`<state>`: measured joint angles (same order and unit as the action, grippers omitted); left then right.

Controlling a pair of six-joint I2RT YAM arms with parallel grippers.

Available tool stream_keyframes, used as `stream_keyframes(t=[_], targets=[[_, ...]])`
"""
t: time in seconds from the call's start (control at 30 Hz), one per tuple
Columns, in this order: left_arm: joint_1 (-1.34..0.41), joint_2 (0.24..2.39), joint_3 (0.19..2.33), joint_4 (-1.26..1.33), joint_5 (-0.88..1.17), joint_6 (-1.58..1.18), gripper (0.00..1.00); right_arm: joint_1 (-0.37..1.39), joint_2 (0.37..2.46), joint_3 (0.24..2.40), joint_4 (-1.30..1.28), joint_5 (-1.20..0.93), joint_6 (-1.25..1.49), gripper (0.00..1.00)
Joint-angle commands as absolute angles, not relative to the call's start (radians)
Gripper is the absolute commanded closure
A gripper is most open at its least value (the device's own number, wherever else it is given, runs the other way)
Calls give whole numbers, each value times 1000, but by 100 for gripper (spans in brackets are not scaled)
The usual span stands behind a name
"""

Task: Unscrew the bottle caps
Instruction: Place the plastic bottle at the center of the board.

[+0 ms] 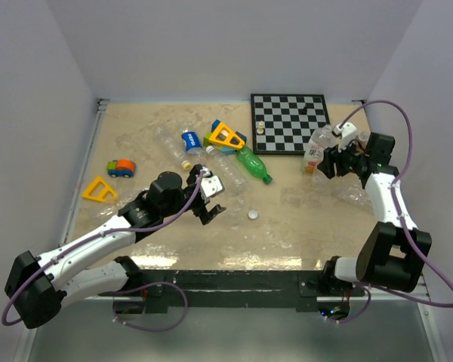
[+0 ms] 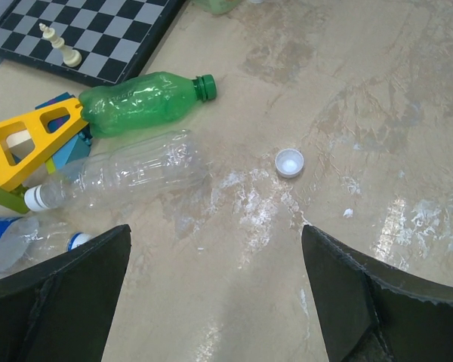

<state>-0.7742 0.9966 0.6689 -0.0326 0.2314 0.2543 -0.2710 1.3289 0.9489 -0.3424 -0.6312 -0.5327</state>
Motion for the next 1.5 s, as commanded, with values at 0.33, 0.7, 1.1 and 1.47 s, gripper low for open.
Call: stream_keyframes(t=[0.33, 0.7, 1.1, 1.47], targets=[[-772, 1000, 684, -32, 261, 261, 0, -336, 1253, 942, -509, -779, -712, 44], [-772, 1008, 683, -32, 271, 259, 0, -337, 1341, 934, -540, -730, -750, 33], [-772, 1015, 683, -32, 288, 261, 0, -370, 1310, 971, -640, -778, -828, 20], [-772, 1038, 680, -17, 357, 250, 0, -397, 1224, 1025, -641, -781, -795, 11]])
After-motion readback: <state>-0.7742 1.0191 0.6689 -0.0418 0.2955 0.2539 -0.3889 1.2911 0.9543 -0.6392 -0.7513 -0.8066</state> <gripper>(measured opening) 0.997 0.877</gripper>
